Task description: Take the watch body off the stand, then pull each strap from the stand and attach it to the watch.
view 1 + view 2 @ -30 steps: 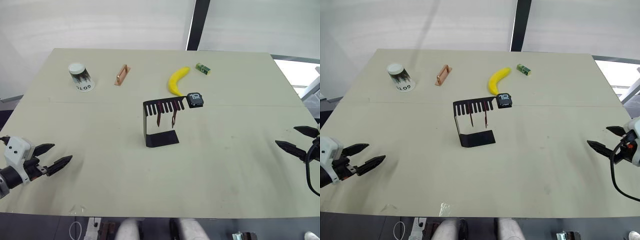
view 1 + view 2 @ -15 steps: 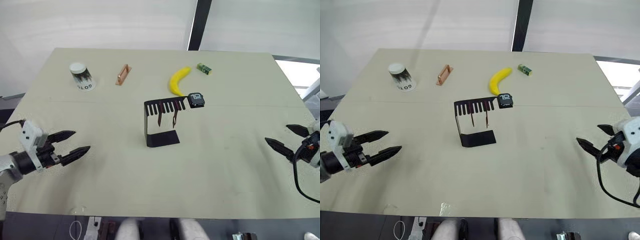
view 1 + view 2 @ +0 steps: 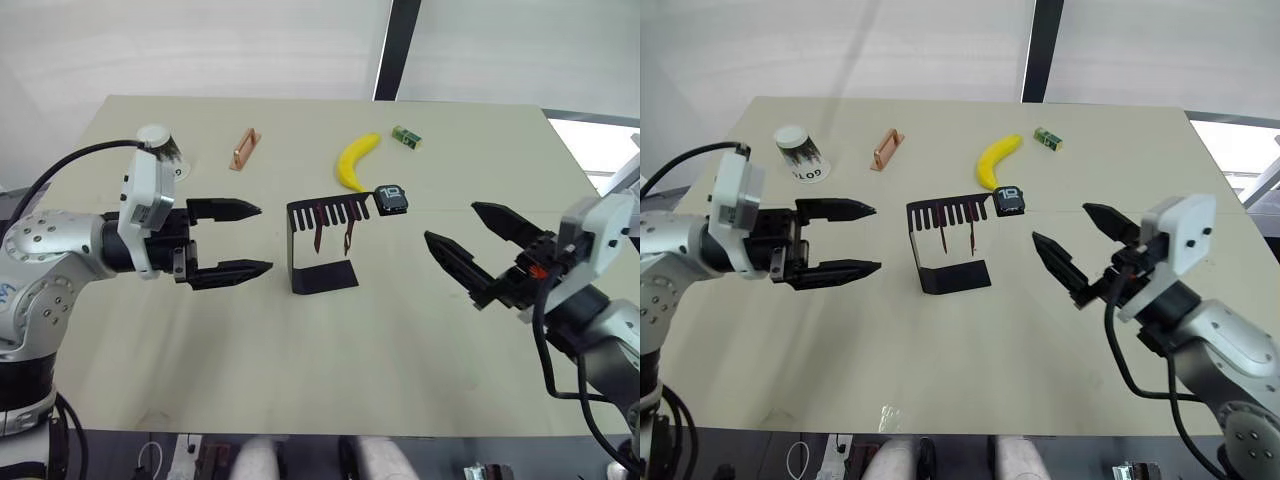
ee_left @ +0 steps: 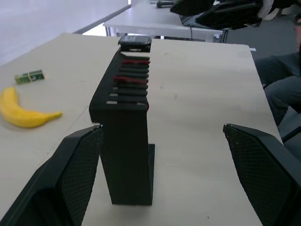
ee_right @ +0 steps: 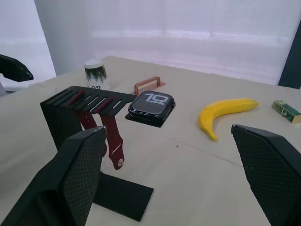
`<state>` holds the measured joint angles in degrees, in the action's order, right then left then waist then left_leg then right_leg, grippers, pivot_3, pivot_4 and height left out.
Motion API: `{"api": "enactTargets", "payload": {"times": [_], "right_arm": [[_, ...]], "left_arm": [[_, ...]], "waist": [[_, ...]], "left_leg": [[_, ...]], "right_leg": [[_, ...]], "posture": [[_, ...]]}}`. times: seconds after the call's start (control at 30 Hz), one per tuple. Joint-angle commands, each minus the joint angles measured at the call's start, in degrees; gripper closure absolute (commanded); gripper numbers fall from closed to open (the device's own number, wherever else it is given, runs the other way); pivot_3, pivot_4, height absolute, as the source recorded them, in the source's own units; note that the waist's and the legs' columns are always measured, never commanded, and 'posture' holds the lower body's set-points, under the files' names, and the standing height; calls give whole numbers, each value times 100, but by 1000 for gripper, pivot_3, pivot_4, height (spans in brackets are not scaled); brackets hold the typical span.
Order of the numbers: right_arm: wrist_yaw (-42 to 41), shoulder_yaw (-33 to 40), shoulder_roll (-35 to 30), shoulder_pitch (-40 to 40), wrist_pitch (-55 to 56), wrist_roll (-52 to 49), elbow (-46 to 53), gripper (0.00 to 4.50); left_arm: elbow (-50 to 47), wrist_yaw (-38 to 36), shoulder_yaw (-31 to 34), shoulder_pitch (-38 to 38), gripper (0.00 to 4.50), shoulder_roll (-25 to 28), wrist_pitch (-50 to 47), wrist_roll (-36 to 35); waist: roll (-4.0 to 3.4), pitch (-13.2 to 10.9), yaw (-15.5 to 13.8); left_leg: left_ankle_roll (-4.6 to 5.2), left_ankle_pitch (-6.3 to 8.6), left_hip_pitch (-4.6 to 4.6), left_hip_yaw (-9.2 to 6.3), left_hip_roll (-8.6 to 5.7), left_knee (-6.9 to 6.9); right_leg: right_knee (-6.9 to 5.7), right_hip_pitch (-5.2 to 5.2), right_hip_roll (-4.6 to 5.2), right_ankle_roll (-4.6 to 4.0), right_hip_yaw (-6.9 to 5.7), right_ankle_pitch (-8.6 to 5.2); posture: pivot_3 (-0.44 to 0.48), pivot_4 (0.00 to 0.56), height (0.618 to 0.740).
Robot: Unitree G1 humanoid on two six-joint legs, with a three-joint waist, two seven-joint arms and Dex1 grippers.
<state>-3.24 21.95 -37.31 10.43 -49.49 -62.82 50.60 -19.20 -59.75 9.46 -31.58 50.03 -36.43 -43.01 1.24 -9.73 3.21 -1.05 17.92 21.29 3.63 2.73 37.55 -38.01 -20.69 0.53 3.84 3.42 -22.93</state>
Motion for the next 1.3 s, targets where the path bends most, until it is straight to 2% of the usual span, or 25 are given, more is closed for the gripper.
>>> {"api": "enactTargets", "payload": {"times": [0.03,0.2,0.47,0.77,1.0,1.1,1.3], "right_arm": [[1009,-163,33,417,-100,-488,10,0],[1518,-668,69,950,-101,-923,-54,0],[2465,-1263,183,1522,-212,-789,-348,0],[2813,-1553,263,1831,-248,-838,-591,0],[2783,-1711,340,1989,-291,-742,-750,0],[2751,-1765,394,2004,-308,-729,-785,708],[2701,-1858,430,2057,-349,-555,-857,708]], "left_arm": [[32,21,-99,-258,109,-132,218,116],[174,149,-262,-432,109,-438,599,466],[101,215,-329,-420,109,-607,798,609],[60,246,-308,-440,109,-640,787,652],[42,244,-331,-425,109,-641,810,698],[32,259,-320,-433,0,-643,785,703],[48,282,-313,-461,0,-654,767,712]], "waist": [[0,0,2],[0,0,6],[0,0,13],[0,0,22],[0,0,18],[0,0,24],[0,0,19]], "left_leg": [[0,0,2,0,0,0],[0,0,14,-2,3,10],[2,0,91,-7,6,52],[3,1,93,-11,5,53],[3,1,94,-12,5,52],[3,1,94,-13,6,52],[3,1,94,-13,5,52]], "right_leg": [[-1,-3,0,0,0,0],[-7,-16,-2,0,-1,0],[-79,-94,0,0,-3,0],[-81,-94,1,0,-5,0],[-81,-94,1,0,-5,0],[-81,-94,1,0,-6,0],[-80,-94,2,0,-6,0]], "posture": [[0,150,740],[0,150,740],[0,150,740],[0,150,740],[0,150,740],[0,150,740],[0,150,740]]}}
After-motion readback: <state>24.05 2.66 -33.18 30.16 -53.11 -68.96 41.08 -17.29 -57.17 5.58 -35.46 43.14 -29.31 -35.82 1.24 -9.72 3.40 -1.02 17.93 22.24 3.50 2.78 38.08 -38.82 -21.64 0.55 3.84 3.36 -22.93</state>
